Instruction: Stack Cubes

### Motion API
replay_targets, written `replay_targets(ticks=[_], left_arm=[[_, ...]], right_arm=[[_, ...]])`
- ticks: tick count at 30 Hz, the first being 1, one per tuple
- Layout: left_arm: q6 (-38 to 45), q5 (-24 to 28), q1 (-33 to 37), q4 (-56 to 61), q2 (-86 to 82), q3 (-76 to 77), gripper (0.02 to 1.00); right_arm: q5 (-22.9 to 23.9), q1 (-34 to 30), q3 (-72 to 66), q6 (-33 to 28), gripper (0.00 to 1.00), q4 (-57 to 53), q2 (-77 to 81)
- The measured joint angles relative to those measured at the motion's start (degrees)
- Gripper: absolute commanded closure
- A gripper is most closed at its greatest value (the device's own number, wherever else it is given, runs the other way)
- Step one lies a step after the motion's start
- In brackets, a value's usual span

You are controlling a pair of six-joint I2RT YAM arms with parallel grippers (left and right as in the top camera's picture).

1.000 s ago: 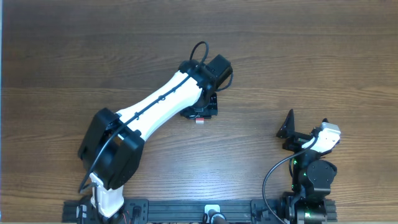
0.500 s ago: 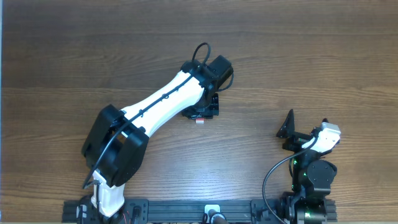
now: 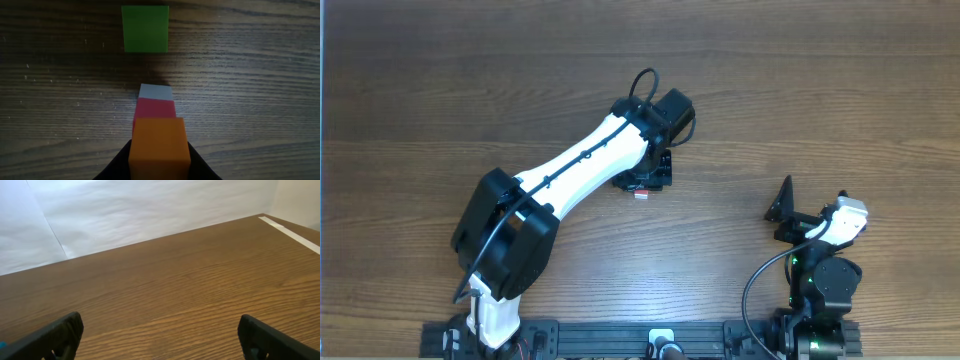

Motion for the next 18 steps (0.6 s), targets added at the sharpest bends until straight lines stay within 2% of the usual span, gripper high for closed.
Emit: replay_targets(ticks=[18], left_arm=[[0.00,0.00,0.00,-0.42,0.00,0.00,0.976]], right_arm=[[-0.02,0.00,0.00,-0.02,0.007,0.00,0.00]])
